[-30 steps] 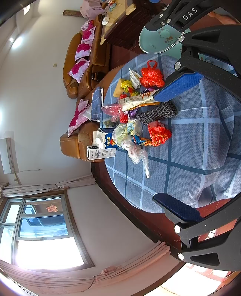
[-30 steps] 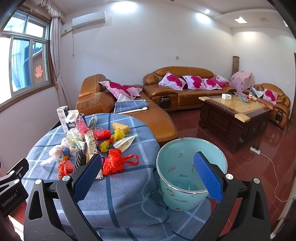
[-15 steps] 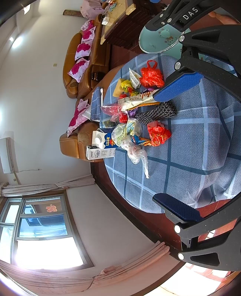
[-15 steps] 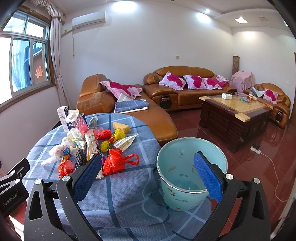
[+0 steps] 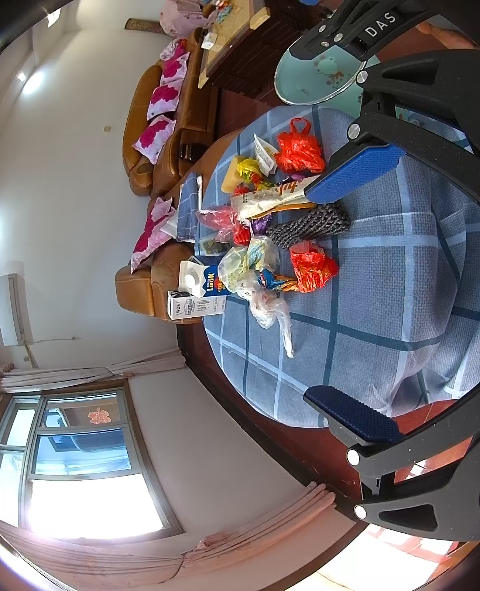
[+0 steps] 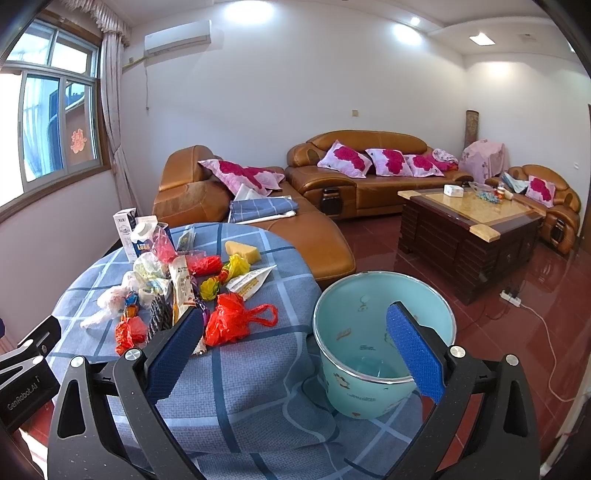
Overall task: Collect trash
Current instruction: 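Grasp the red-orange wrapper with the left tool while the right tool grasps the red plastic bag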
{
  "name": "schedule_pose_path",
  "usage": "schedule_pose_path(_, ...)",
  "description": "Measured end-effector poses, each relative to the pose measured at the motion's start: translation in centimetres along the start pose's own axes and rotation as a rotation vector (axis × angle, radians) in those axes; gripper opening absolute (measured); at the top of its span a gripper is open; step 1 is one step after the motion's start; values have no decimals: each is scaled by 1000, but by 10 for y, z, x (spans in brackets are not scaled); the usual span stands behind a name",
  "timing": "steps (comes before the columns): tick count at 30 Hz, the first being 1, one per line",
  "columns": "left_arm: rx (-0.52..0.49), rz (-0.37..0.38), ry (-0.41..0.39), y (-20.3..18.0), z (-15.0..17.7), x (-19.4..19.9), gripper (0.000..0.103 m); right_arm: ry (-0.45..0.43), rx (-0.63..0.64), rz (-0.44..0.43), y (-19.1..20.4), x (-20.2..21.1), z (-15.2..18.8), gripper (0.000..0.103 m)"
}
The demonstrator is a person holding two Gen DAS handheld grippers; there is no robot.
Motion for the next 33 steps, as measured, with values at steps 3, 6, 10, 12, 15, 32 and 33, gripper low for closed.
schedule_pose_path(3,0,2,4,0,1,-4,97,2,-1,1,-2,-1,1,97)
schedule_pose_path(6,11,14,37,4,5,-15,97,9,3,8,-4,-5,3,96)
schedule_pose_path(10,8,-8,75,12,15,-33,97,41,2,7,-8,-16,10,81)
schedule_pose_path(12,6,-17,91,16,20,-41,97,68,-3,1,-10,-25,16,78)
schedule_pose_path(15,11,-37,117,27,26,-57,97,92,-4,-5,-10,-36,22,76)
schedule_pose_path(32,56,2,235,28,18,-145,87,154,67,-175,41,-109,12,65)
schedule_pose_path(33,66,8,244,25,14,-152,86,168,66,-186,45,-116,11,65)
Point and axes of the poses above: each gripper's, at about its wrist camera, not at the fingertips, and x roughly against the way its jaws point, y to its left, z to its underside, the point moved 7 cm from there along -x, roughly the way its jaws point, and after that the axes turned 9 degrees about x, right-handed, at the moved point
